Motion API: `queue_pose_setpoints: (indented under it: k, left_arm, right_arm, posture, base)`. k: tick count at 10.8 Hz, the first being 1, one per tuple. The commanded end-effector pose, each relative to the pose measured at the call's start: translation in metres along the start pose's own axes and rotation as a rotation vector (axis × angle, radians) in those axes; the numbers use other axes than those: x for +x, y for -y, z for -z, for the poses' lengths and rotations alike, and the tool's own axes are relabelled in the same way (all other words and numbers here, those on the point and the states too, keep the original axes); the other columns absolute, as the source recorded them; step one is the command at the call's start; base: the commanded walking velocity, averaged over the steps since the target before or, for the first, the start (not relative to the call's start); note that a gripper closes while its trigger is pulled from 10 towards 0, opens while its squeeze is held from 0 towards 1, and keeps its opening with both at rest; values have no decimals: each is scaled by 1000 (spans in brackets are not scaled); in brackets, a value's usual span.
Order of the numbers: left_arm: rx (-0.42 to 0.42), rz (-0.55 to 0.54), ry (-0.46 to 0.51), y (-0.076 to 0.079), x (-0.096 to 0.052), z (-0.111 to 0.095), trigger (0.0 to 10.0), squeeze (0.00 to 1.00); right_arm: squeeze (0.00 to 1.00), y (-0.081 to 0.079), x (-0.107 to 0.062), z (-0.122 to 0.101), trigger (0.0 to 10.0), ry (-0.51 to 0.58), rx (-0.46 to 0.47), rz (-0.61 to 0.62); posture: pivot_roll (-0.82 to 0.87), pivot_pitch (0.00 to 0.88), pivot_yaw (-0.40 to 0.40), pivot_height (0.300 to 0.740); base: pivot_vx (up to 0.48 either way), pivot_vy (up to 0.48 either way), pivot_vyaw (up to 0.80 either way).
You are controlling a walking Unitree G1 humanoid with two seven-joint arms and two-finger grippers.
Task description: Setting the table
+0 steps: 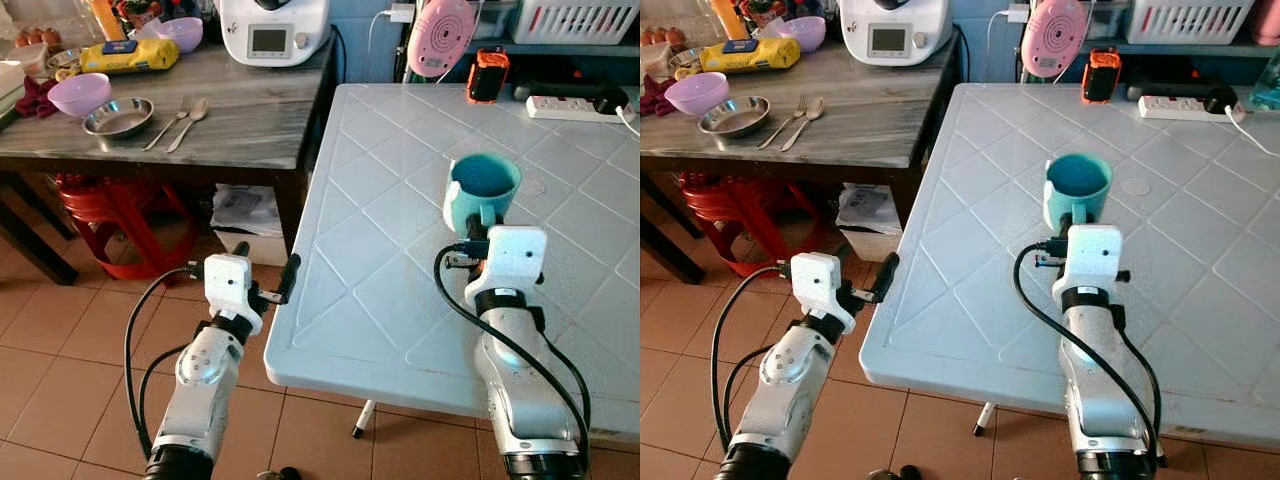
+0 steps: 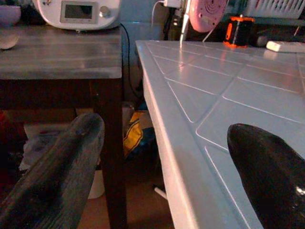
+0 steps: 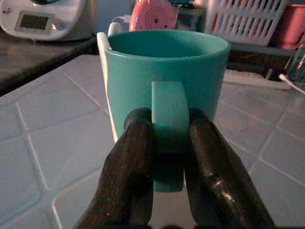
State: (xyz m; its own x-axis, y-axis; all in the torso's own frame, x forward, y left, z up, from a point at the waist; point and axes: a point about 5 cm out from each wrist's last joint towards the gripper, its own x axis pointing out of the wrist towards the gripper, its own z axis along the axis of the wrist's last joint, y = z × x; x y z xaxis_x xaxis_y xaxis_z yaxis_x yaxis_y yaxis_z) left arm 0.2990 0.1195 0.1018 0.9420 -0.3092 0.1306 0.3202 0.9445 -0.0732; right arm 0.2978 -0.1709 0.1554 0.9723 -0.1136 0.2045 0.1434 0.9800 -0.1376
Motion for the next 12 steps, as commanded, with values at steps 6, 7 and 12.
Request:
queue_pose_setpoints:
  k: [6, 7, 12]
  left_arm:
    - [11, -8, -9, -3, 0, 3, 10000, 0]
    - [11, -7, -8, -2, 0, 3, 10000, 0]
    - [9, -12, -1, -1, 2, 2, 10000, 0]
  right_arm:
    - [0, -5, 0, -5, 10000, 4, 20, -22]
    - [0, -6, 0, -5, 10000, 5, 20, -22]
    - [0, -7, 1, -7, 10000, 14, 25, -27]
  posture:
    - [-158, 112, 81, 740]
    - [-158, 112, 81, 740]
    - [-156, 105, 78, 740]
  base:
    - [0, 398, -372]
    - [0, 480, 0]
    - [0, 480, 0]
